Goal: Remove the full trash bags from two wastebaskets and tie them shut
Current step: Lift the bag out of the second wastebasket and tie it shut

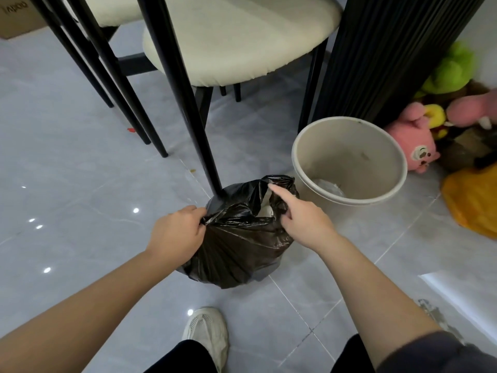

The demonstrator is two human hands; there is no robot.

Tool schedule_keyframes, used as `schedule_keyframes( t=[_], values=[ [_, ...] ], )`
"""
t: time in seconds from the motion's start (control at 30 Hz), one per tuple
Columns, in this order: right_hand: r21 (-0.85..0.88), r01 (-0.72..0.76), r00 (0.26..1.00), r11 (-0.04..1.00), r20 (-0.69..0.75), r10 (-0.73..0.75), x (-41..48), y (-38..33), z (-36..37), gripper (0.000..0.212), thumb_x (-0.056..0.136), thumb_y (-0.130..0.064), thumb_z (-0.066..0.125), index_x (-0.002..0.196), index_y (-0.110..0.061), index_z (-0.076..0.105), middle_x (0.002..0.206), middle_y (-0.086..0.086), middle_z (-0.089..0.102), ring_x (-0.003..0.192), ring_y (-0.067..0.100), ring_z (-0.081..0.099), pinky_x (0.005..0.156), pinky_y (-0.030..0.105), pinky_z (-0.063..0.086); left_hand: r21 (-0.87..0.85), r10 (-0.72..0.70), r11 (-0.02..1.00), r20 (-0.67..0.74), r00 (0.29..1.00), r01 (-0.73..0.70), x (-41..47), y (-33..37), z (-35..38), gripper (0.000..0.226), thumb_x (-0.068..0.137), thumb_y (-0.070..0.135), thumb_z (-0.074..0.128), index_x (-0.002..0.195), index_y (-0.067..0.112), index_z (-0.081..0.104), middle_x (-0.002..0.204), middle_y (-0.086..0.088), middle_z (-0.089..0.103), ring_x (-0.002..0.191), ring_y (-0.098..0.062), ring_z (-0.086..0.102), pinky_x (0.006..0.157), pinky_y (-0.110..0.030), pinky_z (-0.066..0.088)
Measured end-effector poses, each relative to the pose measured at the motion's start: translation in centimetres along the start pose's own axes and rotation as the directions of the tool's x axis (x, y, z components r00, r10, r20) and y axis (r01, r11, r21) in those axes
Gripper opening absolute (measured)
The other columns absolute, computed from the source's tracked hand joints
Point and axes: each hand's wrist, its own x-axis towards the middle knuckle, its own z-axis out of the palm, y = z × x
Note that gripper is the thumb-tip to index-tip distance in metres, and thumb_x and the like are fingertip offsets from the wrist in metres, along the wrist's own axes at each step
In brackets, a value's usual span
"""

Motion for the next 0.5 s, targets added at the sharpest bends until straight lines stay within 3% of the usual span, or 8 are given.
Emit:
schedule_keyframes(
  t=[0.07,0.13,0.2,0.27,0.33,0.43,0.5],
  values=[
    [-0.127,-0.073,0.996,0.989,0.049,0.08,0.3,0.1,0.0,0.058,0.087,-0.024,0.045,0.136,-0.05,0.027,0.106,0.006,0.063,0.095,0.034,0.06,0.075,0.036,0.046,0.028,0.02,0.999,0.0,1.0,-0.02,-0.1,-0.4,-0.1,0.017,0.089,0.016,0.044,0.093,0.014,0.06,0.084,-0.002,0.058,0.074,-0.029,0.06,0.055,-0.03,0.038],
    [-0.213,-0.213,0.966,0.954,0.1,0.238,0.4,0.6,-0.1,0.043,0.085,-0.024,0.048,0.126,-0.034,0.041,0.109,0.007,0.063,0.094,0.032,0.063,0.077,0.035,0.05,0.064,0.019,0.998,0.008,1.0,-0.019,-0.1,-0.6,-0.2,0.016,0.089,0.016,0.044,0.094,0.015,0.06,0.084,-0.002,0.058,0.073,-0.03,0.06,0.055,-0.03,0.039],
    [-0.212,-0.317,0.932,0.925,0.109,0.344,0.4,1.0,-0.4,0.021,0.081,-0.022,0.047,0.102,-0.024,0.05,0.104,0.007,0.066,0.093,0.03,0.064,0.077,0.033,0.049,0.102,0.002,0.995,0.025,1.0,-0.004,-0.1,-0.8,-0.4,0.017,0.09,0.017,0.043,0.095,0.015,0.059,0.086,-0.001,0.058,0.074,-0.029,0.06,0.056,-0.03,0.039],
    [-0.168,-0.343,0.932,0.924,0.061,0.357,0.2,1.1,-0.7,0.003,0.079,-0.022,0.047,0.077,-0.024,0.046,0.095,0.005,0.066,0.09,0.029,0.064,0.073,0.031,0.048,0.119,-0.022,0.993,0.03,0.999,0.018,-0.1,-1.2,-0.4,0.017,0.09,0.017,0.042,0.094,0.014,0.058,0.086,-0.002,0.057,0.072,-0.029,0.059,0.055,-0.03,0.037],
    [-0.13,-0.286,0.958,0.949,-0.032,0.284,0.3,1.3,-0.8,0.019,0.078,-0.02,0.05,0.063,-0.021,0.037,0.084,0.004,0.058,0.082,0.03,0.058,0.066,0.03,0.042,0.115,-0.045,0.992,0.023,0.999,0.042,-0.2,-1.4,-0.3,0.016,0.089,0.016,0.043,0.092,0.013,0.058,0.084,-0.002,0.056,0.068,-0.028,0.057,0.054,-0.03,0.035],
    [-0.014,-0.004,0.988,1.0,-0.155,0.002,0.3,1.3,-0.8,0.035,0.077,-0.008,0.055,0.057,-0.019,0.027,0.081,0.006,0.046,0.075,0.028,0.046,0.064,0.034,0.038,0.059,-0.074,0.996,0.002,0.997,0.074,0.0,-1.5,-0.2,0.013,0.087,0.009,0.045,0.09,0.011,0.057,0.088,-0.003,0.053,0.066,-0.031,0.056,0.053,-0.031,0.036],
    [0.04,0.12,0.98,0.992,-0.167,-0.111,0.3,1.2,-0.7,0.04,0.073,-0.002,0.056,0.057,-0.019,0.024,0.071,0.004,0.043,0.068,0.027,0.04,0.061,0.036,0.033,0.001,-0.076,0.997,-0.004,0.997,0.076,0.3,-1.5,-0.3,0.013,0.085,0.002,0.047,0.087,0.008,0.057,0.089,-0.005,0.052,0.066,-0.032,0.055,0.053,-0.034,0.039]
  ],
)
